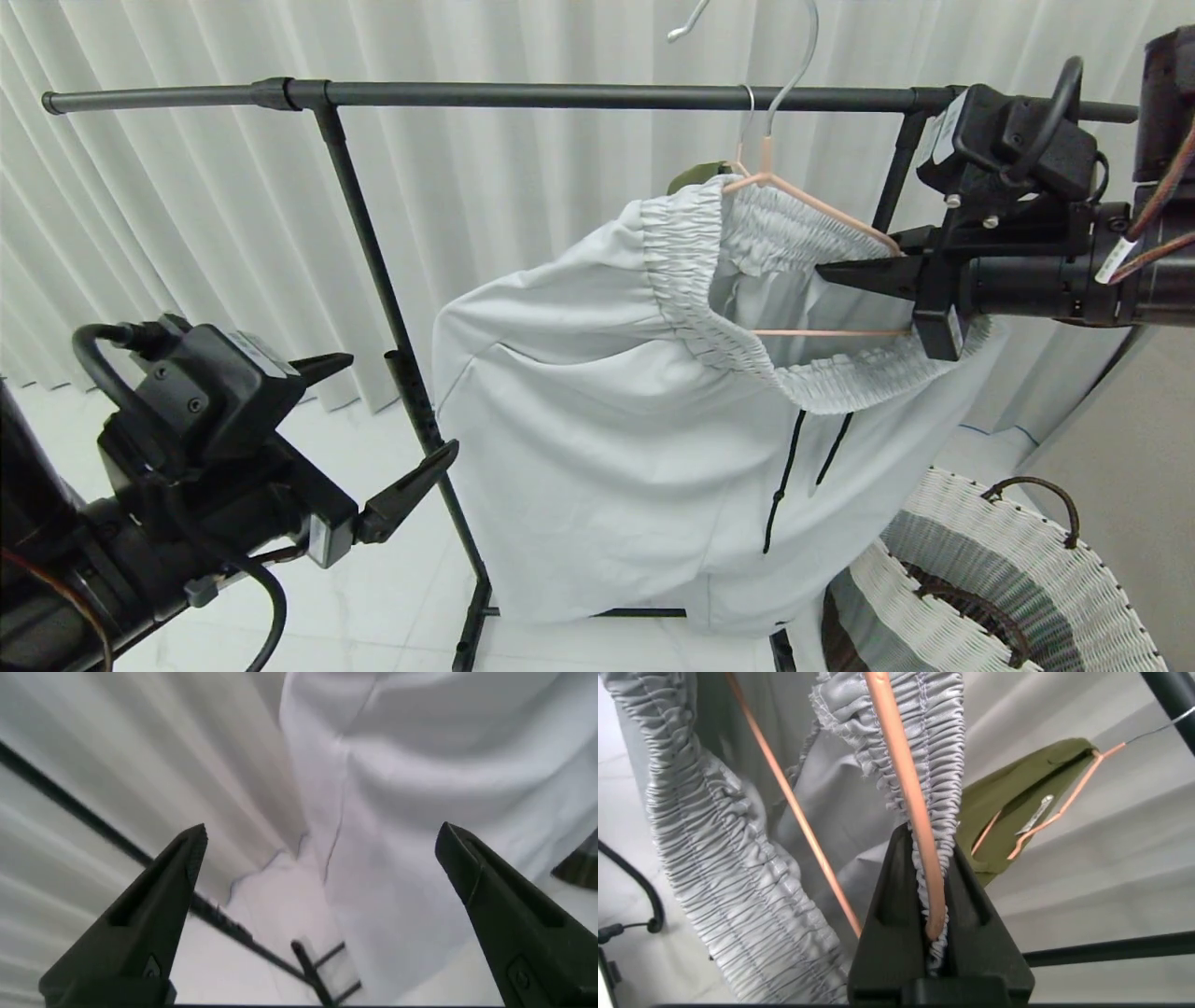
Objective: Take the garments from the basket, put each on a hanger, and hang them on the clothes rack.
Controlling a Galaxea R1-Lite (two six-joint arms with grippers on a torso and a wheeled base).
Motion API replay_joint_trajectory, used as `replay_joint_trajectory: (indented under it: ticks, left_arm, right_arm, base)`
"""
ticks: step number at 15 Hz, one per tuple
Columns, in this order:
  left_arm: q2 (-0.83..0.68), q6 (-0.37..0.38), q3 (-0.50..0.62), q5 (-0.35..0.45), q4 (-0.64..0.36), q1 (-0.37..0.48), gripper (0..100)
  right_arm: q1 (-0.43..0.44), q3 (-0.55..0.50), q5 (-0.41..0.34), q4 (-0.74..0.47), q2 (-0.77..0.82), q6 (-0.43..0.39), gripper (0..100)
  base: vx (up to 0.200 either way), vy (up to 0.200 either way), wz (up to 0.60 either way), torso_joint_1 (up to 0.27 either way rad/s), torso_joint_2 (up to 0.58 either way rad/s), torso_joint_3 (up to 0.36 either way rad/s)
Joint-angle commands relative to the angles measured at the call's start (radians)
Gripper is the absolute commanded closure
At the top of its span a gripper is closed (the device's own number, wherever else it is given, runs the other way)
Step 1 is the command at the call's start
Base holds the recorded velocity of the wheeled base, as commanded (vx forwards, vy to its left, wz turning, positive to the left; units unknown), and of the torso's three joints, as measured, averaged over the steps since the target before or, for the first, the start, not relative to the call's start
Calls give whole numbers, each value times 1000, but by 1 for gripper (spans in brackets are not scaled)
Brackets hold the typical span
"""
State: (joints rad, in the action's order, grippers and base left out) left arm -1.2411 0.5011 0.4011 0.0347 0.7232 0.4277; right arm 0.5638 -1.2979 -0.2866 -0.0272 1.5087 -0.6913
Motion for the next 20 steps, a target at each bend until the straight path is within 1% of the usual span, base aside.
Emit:
replay_joint_trajectory:
  ticks: [1,3,5,6,9,11,13,15,18,20]
  left_arm:
    - [-63,-21,-5,2,1,-30,0]
    - [-106,-87,13,2,1,-30,0]
    - [-129,-130,39,2,1,-33,0]
    - [-132,-141,44,2,1,-43,100]
    - [-135,-141,38,-2,1,-72,100]
    - [-135,-141,38,-2,1,-125,100]
    - [-127,-142,32,-2,1,-227,100]
    - [-120,-144,25,1,1,-299,100]
    - [-104,-142,10,2,1,-311,100]
    - [-100,-142,4,2,1,-276,100]
  right_arm:
    - [10,-1,-2,0,-8,-1,100]
    - [24,-1,-2,-2,-15,-1,100]
    - [34,0,-2,-2,-16,-1,100]
    - [34,0,-2,0,-16,-1,100]
    - [34,0,-2,0,-15,-1,100]
    - [33,0,0,-5,-16,-1,100]
    - [21,0,1,-10,-18,-1,100]
    - [-1,2,1,-10,-21,-10,100]
    - [-10,2,1,-10,-19,-14,100]
    - [-9,0,10,-10,-19,-14,100]
  base:
    - [0,0,0,0,0,0]
    - [0,0,0,0,0,0]
    - [0,0,0,0,0,0]
    - [0,0,0,0,0,0]
    - [0,0,0,0,0,0]
    - [0,0,0,0,0,0]
    - [0,0,0,0,0,0]
    - [0,0,0,0,0,0]
    - [0,0,0,0,0,0]
    - [0,0,0,0,0,0]
